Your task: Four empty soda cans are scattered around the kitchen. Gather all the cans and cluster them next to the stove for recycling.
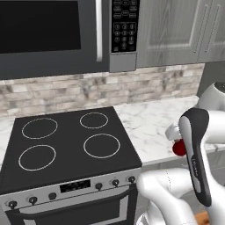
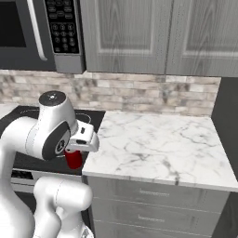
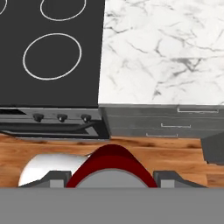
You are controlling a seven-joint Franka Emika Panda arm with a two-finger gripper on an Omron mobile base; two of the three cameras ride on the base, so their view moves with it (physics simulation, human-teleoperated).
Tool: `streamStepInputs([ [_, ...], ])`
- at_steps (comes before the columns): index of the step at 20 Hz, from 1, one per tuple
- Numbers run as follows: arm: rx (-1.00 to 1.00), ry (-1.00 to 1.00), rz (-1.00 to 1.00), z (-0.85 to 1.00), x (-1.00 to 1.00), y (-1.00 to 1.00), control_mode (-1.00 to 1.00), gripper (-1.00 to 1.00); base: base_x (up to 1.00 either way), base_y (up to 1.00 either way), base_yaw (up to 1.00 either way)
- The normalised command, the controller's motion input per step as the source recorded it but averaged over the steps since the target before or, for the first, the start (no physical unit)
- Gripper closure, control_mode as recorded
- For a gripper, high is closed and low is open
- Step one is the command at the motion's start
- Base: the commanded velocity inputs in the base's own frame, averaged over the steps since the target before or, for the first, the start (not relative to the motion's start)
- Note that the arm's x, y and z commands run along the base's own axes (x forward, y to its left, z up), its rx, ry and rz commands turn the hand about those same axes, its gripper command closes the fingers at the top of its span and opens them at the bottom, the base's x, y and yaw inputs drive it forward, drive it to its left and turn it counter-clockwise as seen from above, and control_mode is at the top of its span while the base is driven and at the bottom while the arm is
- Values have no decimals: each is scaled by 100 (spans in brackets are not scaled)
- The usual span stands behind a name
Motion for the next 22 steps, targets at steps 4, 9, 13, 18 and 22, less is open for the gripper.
streamStepInputs([
  [4,0,0,0,-7,35,0,-100,100,0,0,0],
  [9,-2,-2,4,-35,30,1,-100,100,0,0,0],
  [13,-1,-1,3,-26,38,5,-100,100,0,0,0],
  [18,-1,-1,2,-2,34,6,-100,100,0,0,0],
  [22,-1,0,1,-1,34,4,-100,100,0,0,0],
])
